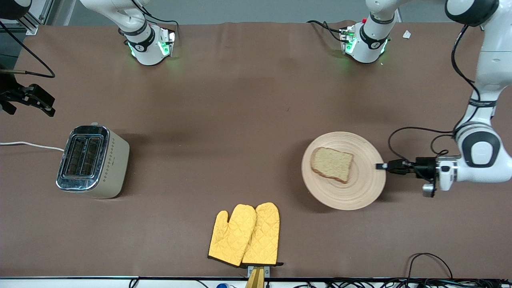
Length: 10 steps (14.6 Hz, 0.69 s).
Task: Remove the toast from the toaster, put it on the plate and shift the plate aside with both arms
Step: 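Release the plate and draw the left gripper back from it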
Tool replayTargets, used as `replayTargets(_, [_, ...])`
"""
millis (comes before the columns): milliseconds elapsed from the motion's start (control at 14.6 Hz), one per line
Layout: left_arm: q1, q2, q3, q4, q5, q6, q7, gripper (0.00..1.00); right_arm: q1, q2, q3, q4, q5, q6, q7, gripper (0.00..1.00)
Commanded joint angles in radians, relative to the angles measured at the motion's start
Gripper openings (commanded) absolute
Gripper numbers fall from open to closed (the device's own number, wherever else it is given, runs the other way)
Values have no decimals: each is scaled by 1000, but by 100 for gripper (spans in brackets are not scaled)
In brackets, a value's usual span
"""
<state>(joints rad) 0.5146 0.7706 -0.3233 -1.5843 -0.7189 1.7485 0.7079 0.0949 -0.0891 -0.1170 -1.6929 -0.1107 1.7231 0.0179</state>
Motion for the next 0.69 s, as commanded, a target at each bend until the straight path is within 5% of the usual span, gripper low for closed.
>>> replayTargets(0, [83, 45, -14, 6, 50, -37, 54, 0, -62, 11, 4, 16, 64, -8, -19, 100])
replayTargets(412, [157, 139, -10, 70, 76, -37, 91, 9, -87, 14, 2, 16, 77, -11, -104, 100])
replayTargets(481, [159, 136, -10, 92, 108, -37, 87, 43, -90, 14, 2, 16, 77, -14, -104, 100])
replayTargets(550, [165, 138, -10, 107, 117, -37, 90, 99, -90, 14, 3, 16, 77, -14, -104, 100])
replayTargets(618, [176, 136, -10, 116, 125, -37, 90, 100, -90, 14, 3, 16, 80, -16, -101, 100])
